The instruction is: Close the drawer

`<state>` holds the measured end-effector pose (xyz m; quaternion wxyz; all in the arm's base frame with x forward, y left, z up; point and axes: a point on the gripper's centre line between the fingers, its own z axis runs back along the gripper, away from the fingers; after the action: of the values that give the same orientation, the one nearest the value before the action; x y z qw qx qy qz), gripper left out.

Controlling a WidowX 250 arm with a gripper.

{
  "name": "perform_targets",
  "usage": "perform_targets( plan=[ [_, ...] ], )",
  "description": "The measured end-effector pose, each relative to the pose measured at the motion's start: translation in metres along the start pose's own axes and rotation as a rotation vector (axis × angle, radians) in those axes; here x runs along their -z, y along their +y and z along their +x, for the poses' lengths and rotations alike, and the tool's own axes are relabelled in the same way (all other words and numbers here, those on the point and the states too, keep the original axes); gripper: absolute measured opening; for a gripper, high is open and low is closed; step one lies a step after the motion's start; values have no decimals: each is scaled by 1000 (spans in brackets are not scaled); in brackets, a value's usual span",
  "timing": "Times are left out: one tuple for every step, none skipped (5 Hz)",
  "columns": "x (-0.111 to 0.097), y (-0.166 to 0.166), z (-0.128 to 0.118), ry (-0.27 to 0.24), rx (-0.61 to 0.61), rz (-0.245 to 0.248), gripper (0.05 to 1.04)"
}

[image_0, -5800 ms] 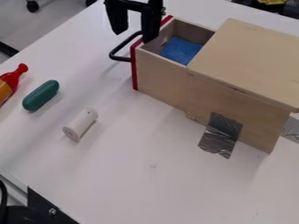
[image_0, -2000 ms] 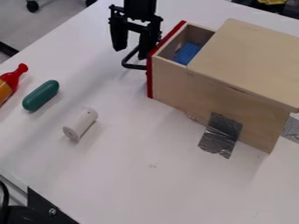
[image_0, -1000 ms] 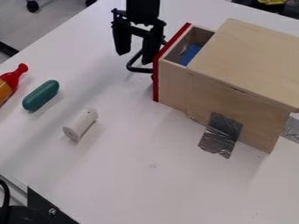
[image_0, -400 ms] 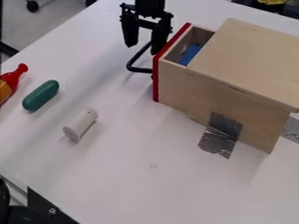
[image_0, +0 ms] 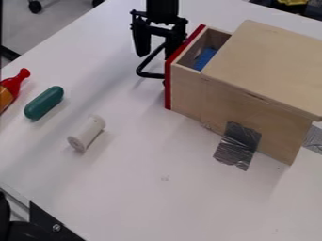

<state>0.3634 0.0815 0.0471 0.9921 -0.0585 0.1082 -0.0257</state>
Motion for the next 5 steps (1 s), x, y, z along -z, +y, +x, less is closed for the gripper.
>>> perform_targets(
  plan=[
    [2,-5,-4,-11,4,-13,999],
    [3,-6,-4,-17,0,-23,999],
    [2,-8,-2,-26,-9,-31,1000],
    [-1,-12,5,-24,-5,-52,999],
    [-3,-13,10,-33,-7,-66,999]
  ],
)
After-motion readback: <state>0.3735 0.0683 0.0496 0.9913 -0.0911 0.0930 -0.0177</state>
